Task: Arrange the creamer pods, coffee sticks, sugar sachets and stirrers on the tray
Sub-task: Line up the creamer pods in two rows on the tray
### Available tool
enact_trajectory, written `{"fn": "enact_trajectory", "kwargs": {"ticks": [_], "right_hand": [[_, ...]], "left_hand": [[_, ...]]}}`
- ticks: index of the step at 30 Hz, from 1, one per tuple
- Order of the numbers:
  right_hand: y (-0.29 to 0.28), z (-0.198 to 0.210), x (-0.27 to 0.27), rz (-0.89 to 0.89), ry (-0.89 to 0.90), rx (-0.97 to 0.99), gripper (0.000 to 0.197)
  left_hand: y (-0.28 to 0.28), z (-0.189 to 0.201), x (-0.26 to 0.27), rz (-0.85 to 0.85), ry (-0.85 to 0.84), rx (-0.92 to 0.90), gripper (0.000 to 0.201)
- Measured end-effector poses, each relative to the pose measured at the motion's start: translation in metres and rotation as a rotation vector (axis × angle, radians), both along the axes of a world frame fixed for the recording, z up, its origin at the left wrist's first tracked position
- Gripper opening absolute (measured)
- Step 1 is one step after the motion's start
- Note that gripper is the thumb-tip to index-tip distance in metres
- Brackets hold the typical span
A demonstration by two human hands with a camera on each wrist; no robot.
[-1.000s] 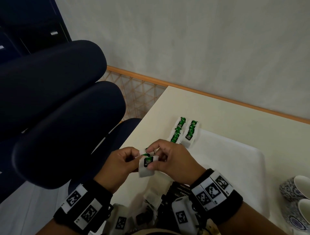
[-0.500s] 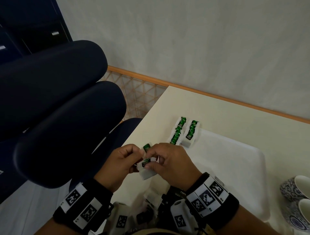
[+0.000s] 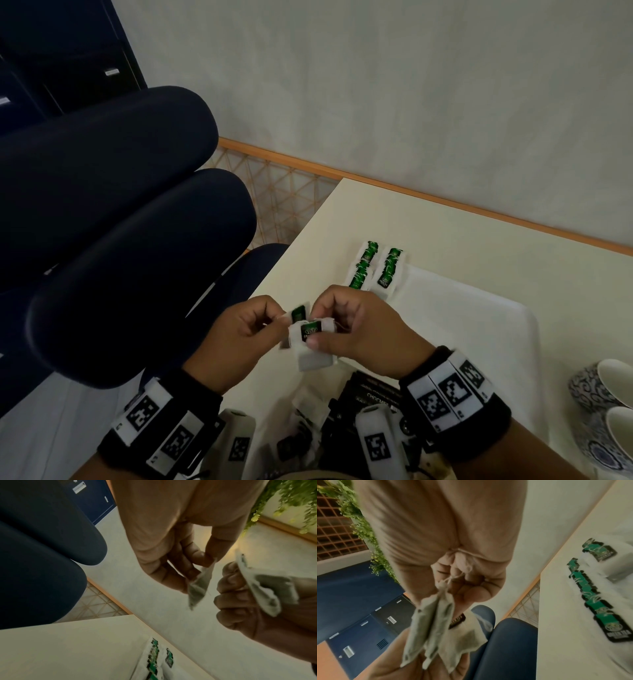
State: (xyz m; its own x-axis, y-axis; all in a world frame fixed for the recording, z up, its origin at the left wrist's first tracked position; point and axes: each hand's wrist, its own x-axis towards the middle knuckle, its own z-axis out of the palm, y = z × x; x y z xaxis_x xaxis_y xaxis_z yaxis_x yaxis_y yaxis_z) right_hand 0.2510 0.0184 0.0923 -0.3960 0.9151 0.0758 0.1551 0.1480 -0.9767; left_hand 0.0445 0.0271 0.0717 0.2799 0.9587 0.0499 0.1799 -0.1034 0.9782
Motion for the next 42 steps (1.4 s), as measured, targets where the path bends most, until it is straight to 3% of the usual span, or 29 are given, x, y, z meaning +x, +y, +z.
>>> {"fn": "enact_trajectory", "kwargs": {"ticks": [10, 17, 21, 23, 26, 29, 34, 38, 42], "right_hand": [[0.004, 0.002, -0.006, -0.135, -0.030, -0.064, 0.034], [0.005, 0.001, -0.008, -0.188, -0.123, -0.005, 0.038], [0.007, -0.008, -0.005, -0.188, -0.208, 0.027, 0.053], [0.006, -0.011, 0.000, -0.128, -0.225, 0.006, 0.044], [0.003, -0.016, 0.004, -0.068, -0.263, 0.014, 0.011], [0.002, -0.030, 0.011, -0.083, -0.309, 0.003, 0.014], [0.014, -0.074, 0.036, -0.278, -0.425, -0.060, 0.032], [0.032, -0.106, 0.068, -0.580, -0.519, -0.192, 0.029], [0.049, -0.123, 0.083, -0.657, -0.587, -0.270, 0.026]], "left_hand": [[-0.003, 0.000, 0.008, -0.056, -0.140, -0.026, 0.038], [-0.004, 0.000, 0.012, -0.038, -0.044, 0.037, 0.026], [0.000, -0.006, 0.010, -0.025, -0.018, 0.075, 0.036], [0.002, -0.008, 0.010, -0.030, 0.000, 0.072, 0.034], [0.004, -0.013, 0.011, -0.021, 0.070, 0.080, 0.022], [0.003, -0.020, 0.013, -0.052, 0.149, 0.078, 0.021], [0.004, -0.034, 0.008, -0.037, 0.265, 0.057, 0.015], [0.002, -0.045, -0.006, 0.010, 0.301, -0.026, 0.025], [-0.001, -0.054, -0.016, 0.058, 0.359, -0.086, 0.015]]}}
